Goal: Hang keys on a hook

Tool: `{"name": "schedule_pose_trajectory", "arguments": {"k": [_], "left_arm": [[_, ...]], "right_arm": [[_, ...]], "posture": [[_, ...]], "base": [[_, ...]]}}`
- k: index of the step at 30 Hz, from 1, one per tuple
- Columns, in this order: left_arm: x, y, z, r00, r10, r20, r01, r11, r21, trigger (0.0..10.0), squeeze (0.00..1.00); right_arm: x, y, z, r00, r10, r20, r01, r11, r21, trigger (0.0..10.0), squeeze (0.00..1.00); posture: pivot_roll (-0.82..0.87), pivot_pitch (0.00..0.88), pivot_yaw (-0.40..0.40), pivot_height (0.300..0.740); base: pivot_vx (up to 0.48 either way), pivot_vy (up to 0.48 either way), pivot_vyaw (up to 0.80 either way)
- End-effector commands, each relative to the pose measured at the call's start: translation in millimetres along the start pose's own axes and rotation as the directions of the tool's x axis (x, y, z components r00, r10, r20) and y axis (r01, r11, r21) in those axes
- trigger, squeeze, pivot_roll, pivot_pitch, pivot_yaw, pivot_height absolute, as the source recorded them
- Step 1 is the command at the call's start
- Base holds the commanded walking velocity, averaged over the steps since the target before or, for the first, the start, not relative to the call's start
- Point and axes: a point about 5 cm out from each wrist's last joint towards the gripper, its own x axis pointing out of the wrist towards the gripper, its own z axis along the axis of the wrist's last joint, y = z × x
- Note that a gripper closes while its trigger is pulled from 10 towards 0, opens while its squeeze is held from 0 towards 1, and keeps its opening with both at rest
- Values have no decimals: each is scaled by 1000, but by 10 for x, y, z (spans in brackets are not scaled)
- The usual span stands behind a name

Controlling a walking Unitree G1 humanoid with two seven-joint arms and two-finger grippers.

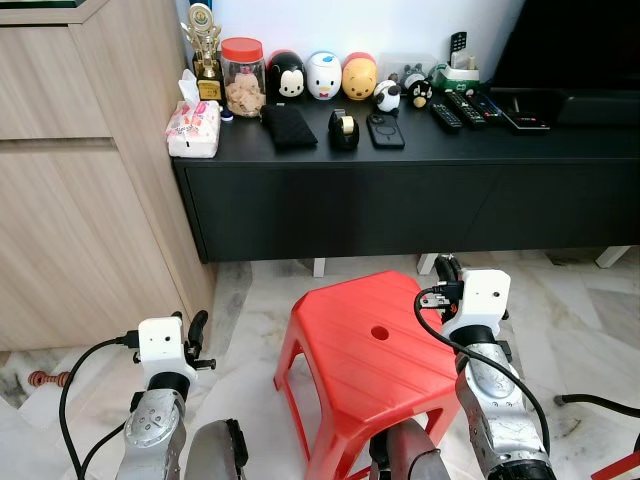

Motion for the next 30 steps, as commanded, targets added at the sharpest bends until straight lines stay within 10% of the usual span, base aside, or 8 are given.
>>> {"name": "schedule_pose_trajectory", "arguments": {"k": [1,30], "left_arm": [[9,2,-16,1000,0,-7,0,1000,-18,10000,0],[15,16,3,1000,-8,1,8,1000,-18,10000,0]], "right_arm": [[39,-36,61,1000,-17,12,17,1000,14,10000,0],[48,32,43,1000,2,-8,-1,999,38,10000,0]], "posture": [[-32,0,-90,577],[-24,0,-76,577]], "base": [[-285,0,0],[-323,0,0]]}}
